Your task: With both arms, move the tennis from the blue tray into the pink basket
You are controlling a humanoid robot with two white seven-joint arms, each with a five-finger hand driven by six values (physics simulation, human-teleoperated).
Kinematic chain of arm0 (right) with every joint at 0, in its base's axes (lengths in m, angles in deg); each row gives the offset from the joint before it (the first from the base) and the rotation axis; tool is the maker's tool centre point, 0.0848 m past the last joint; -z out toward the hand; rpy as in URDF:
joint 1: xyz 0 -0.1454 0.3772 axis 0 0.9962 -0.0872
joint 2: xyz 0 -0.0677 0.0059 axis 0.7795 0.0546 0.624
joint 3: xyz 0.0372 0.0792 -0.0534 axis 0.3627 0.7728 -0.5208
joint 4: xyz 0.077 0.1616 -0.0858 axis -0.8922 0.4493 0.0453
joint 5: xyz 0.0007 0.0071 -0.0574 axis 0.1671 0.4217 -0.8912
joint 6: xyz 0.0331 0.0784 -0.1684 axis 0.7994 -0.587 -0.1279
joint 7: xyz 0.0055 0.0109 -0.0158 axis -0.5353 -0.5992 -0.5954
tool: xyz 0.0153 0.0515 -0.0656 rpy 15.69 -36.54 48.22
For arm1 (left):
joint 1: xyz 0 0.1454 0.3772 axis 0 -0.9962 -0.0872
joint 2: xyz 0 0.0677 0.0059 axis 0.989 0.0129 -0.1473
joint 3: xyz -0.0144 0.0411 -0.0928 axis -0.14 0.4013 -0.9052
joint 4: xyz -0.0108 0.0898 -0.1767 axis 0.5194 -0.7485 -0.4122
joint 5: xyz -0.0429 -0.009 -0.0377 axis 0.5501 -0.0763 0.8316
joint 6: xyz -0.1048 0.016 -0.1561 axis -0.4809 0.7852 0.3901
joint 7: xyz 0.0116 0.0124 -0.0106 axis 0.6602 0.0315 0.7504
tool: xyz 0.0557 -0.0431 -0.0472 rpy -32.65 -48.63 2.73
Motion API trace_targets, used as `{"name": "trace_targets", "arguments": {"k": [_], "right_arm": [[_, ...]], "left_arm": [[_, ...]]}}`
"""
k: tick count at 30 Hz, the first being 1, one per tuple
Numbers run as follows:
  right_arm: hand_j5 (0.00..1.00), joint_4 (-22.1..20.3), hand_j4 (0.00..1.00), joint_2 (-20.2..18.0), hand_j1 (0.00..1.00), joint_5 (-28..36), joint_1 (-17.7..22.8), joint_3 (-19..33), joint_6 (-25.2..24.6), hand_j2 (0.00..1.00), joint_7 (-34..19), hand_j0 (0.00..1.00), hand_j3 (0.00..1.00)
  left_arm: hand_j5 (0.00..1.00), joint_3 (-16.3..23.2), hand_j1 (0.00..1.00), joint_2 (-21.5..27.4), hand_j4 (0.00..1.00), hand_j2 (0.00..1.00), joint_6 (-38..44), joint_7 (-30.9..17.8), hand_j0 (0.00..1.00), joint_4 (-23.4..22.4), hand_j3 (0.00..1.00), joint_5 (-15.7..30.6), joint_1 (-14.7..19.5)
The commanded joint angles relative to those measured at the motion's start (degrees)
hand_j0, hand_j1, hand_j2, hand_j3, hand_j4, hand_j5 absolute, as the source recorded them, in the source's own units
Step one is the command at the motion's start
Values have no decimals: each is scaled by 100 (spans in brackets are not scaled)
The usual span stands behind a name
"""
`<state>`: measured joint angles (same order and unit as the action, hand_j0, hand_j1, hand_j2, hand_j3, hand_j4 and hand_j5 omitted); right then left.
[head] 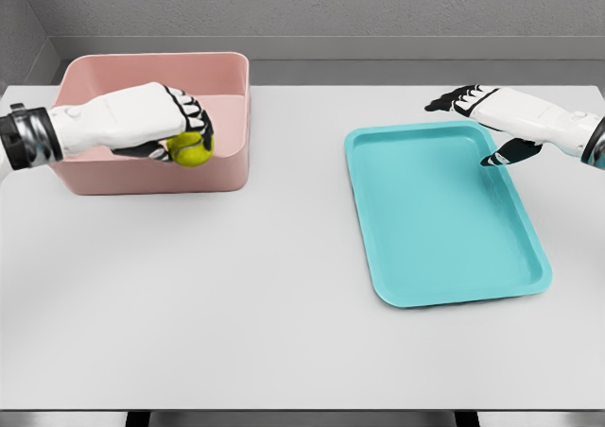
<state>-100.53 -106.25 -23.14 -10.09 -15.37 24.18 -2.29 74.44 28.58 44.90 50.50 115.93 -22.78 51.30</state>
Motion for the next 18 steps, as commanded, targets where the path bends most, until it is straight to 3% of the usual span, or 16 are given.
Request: {"name": "trace_targets", "arguments": {"k": [1, 10, 18], "right_arm": [[100, -1, 100, -5, 100, 37, 0, 8, -5, 100, 3, 100, 100], [100, -1, 100, -5, 100, 37, 0, 8, -5, 100, 3, 100, 100], [100, -1, 100, -5, 100, 37, 0, 8, -5, 100, 3, 100, 100]], "left_arm": [[52, -68, 52, 7, 52, 52, 10, 4, 52, -73, 52, 33, 0], [52, -156, 52, -46, 52, 52, 10, 4, 52, -284, 52, -2, 18], [52, -191, 52, -257, 52, 52, 10, -5, 52, -873, 52, -29, 176]]}}
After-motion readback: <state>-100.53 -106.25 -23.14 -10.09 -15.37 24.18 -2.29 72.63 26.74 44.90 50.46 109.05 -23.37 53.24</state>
